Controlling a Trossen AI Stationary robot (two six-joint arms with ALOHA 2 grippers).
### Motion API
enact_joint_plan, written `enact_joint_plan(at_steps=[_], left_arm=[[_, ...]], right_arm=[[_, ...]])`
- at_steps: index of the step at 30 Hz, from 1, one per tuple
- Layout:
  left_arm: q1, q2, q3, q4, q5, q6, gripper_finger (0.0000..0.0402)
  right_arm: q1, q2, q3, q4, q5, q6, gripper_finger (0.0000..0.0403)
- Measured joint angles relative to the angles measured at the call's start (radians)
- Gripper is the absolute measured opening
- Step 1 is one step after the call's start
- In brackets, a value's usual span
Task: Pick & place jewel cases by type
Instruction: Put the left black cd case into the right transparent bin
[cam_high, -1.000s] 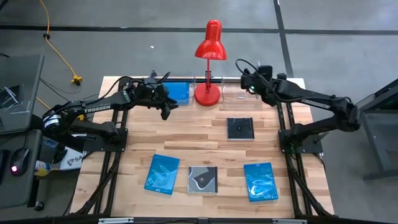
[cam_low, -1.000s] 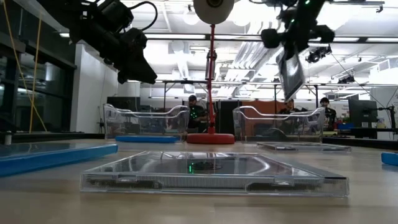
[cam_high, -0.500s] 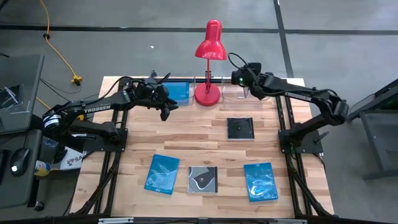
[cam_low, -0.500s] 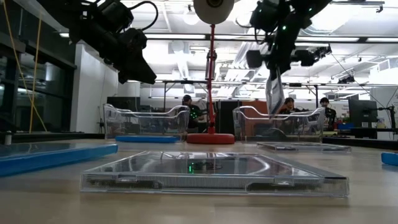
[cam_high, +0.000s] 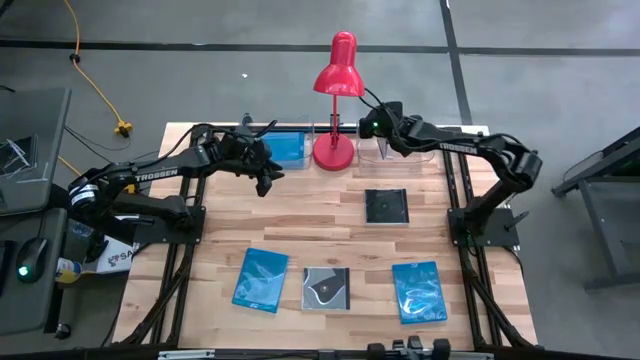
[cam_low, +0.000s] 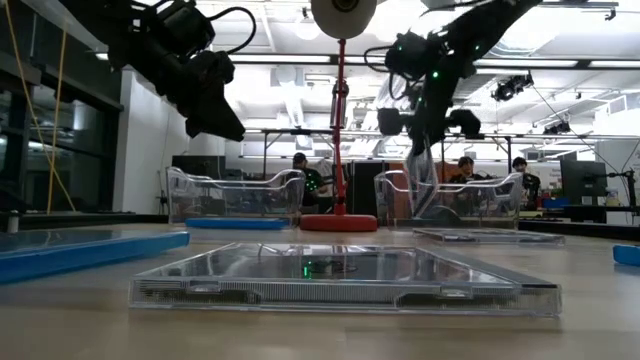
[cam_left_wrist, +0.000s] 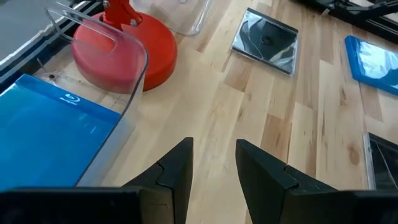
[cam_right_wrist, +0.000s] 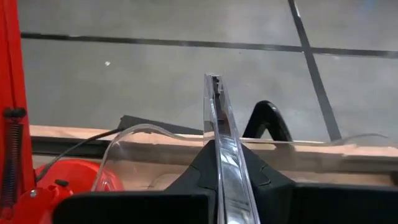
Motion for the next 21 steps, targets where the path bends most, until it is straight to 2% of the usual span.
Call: enact_joint_plan(at_steps=[8, 17, 21], left_arm=[[0.000, 0.000, 0.000, 0.004, -0.039, 0.000, 0.0120], [0.000, 0.000, 0.000, 0.005, -0.050, 0.000, 0.0120], [0.000, 0.000, 0.000, 0.005, -0.053, 0.000, 0.0120]], right_arm=[[-0.010, 0.057, 0.000, 0.080, -0.050, -0.020, 0.0006], [0.011, 0.064, 0.001, 0.073, -0.057, -0.026, 0.0003], [0.016, 0.064, 0.002, 0.067, -0.065, -0.025, 0.0013]])
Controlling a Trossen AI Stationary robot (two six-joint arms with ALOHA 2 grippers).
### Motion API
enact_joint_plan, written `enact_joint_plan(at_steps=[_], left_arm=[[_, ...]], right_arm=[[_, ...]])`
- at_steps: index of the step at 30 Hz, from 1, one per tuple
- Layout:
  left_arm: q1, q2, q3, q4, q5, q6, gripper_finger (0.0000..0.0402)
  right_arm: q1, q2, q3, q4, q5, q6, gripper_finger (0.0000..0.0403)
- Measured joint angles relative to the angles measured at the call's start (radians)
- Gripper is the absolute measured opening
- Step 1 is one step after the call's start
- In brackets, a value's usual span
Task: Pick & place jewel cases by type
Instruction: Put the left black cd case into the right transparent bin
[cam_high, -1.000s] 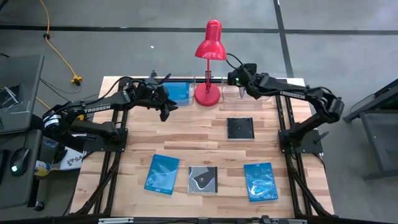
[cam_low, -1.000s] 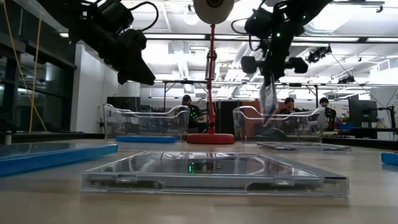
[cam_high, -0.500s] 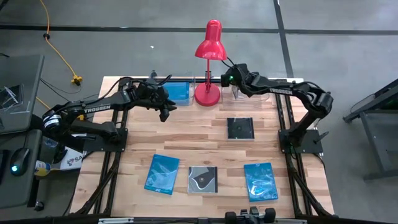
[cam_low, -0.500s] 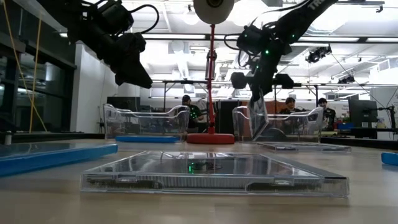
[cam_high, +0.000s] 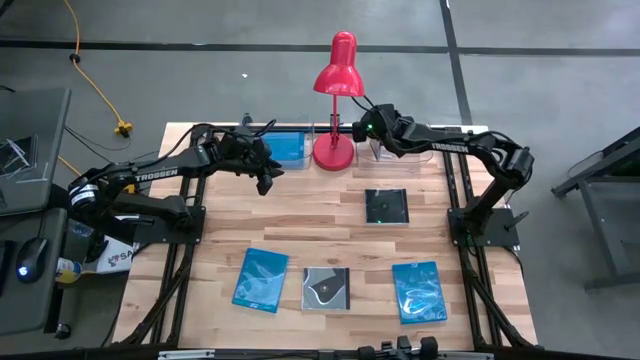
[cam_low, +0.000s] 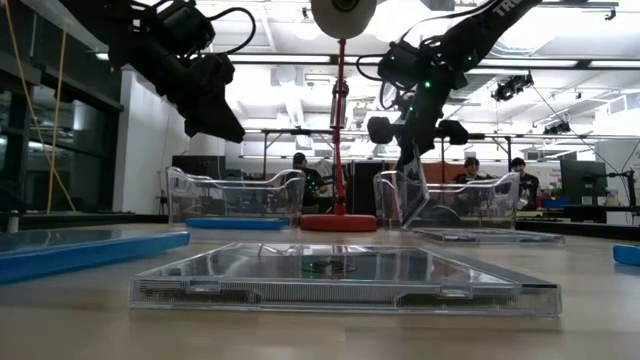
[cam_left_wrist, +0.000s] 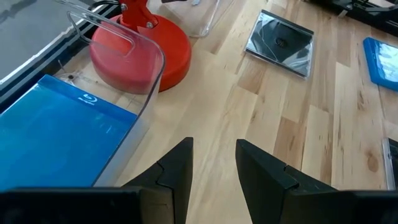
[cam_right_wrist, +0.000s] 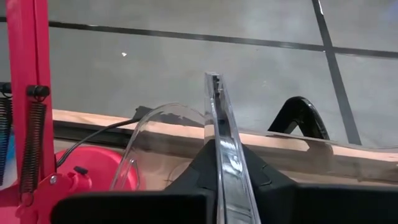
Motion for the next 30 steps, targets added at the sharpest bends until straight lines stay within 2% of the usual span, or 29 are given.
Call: enact_joint_plan(at_steps=[8, 15, 25, 30], left_arm=[[0.000, 0.000, 0.000, 0.000, 0.000, 0.000, 0.0120], [0.000, 0.000, 0.000, 0.000, -0.001, 0.000, 0.0120], [0.000, 0.000, 0.000, 0.000, 0.000, 0.000, 0.0120], [0.000, 0.000, 0.000, 0.000, 0.001, 0.000, 0.0120]], right_arm=[[0.000, -0.001, -0.004, -0.030, -0.075, 0.000, 0.0042], [0.000, -0.004, -0.003, -0.070, -0.088, 0.002, 0.0058], [0.000, -0.004, -0.003, -0.151, -0.112, 0.008, 0.0060], [0.000, -0.006, -0.003, -0.227, -0.078, 0.054, 0.0060]])
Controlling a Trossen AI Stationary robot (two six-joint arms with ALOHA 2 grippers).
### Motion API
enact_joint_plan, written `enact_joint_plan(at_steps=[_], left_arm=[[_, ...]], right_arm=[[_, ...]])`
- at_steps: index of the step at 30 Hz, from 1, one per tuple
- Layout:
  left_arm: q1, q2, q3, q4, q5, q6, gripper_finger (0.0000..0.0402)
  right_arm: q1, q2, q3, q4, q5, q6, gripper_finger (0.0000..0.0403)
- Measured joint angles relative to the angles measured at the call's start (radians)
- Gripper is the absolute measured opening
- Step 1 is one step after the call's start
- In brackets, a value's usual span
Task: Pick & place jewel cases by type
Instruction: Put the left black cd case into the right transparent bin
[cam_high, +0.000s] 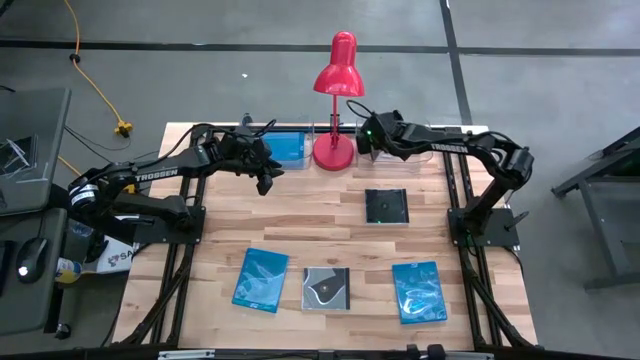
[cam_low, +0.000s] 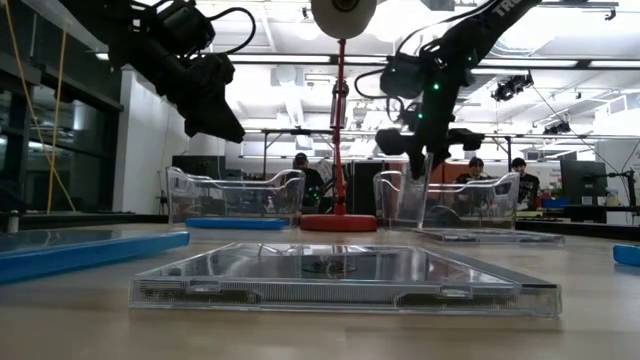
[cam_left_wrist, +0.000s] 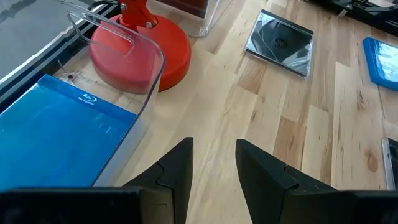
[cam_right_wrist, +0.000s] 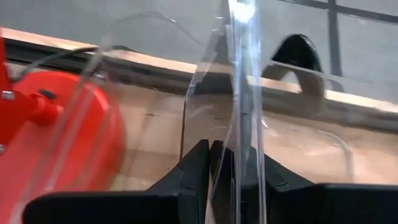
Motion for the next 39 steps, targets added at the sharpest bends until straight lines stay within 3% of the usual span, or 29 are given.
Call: enact_joint_plan(at_steps=[16, 23, 31, 39], left_arm=[[0.000, 0.000, 0.000, 0.000, 0.003, 0.000, 0.0120], [0.000, 0.000, 0.000, -0.001, 0.003, 0.004, 0.0120], [0.000, 0.000, 0.000, -0.001, 0.014, 0.004, 0.0120], [0.000, 0.000, 0.000, -0.021, 0.022, 0.004, 0.0120]], right_arm=[[-0.004, -0.062, 0.002, -0.121, 0.030, 0.023, 0.0068], [-0.015, -0.062, 0.002, -0.133, -0.027, 0.015, 0.0103], [-0.015, -0.062, 0.002, -0.147, -0.022, 0.019, 0.0151], [-0.044, -0.062, 0.002, -0.145, -0.040, 0.056, 0.0174]])
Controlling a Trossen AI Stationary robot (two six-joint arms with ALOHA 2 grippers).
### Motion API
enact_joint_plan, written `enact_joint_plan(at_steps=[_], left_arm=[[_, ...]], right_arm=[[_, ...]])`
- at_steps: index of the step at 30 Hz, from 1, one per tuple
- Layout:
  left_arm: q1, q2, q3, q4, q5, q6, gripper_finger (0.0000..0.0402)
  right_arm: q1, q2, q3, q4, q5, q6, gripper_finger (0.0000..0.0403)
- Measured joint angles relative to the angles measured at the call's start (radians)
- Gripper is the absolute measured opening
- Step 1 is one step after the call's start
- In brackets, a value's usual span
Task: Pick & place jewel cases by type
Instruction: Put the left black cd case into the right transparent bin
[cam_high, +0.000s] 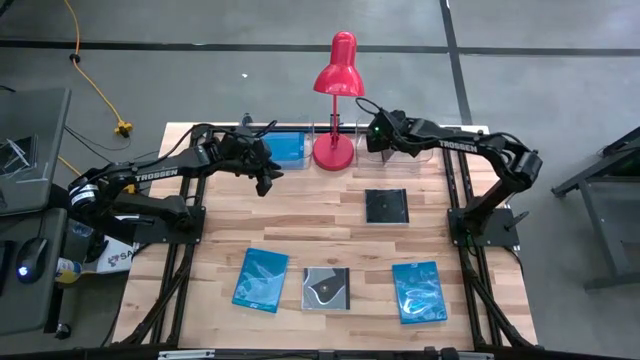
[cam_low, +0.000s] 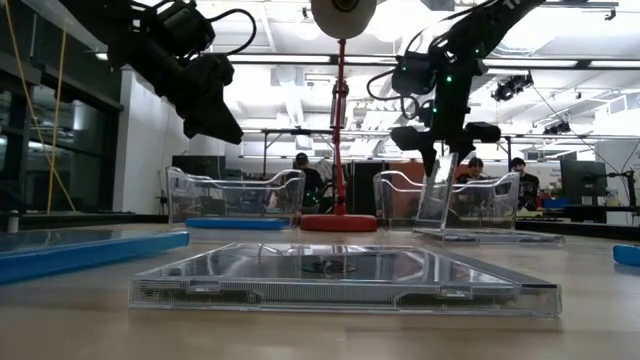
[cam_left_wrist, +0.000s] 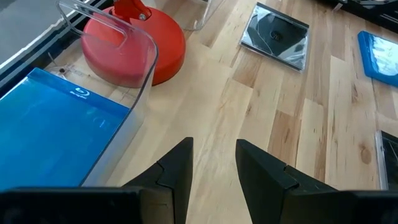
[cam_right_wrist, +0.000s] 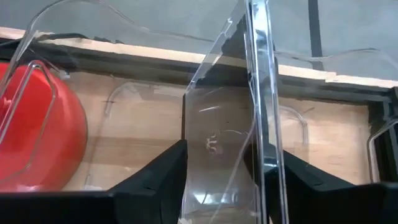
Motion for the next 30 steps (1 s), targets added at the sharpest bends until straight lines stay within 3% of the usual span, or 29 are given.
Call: enact_joint_plan(at_steps=[12, 21, 30], left_arm=[[0.000, 0.000, 0.000, -0.008, -0.004, 0.012, 0.0120], [0.000, 0.000, 0.000, -0.007, -0.015, 0.022, 0.0120], [0.000, 0.000, 0.000, -0.007, -0.019, 0.023, 0.0120]], right_arm=[[-0.017, 0.000, 0.000, -0.059, -0.021, -0.006, 0.0177], [-0.017, 0.000, 0.000, 0.005, -0.066, -0.033, 0.0177], [-0.054, 0.001, -0.001, -0.098, -0.066, -0.043, 0.0177]])
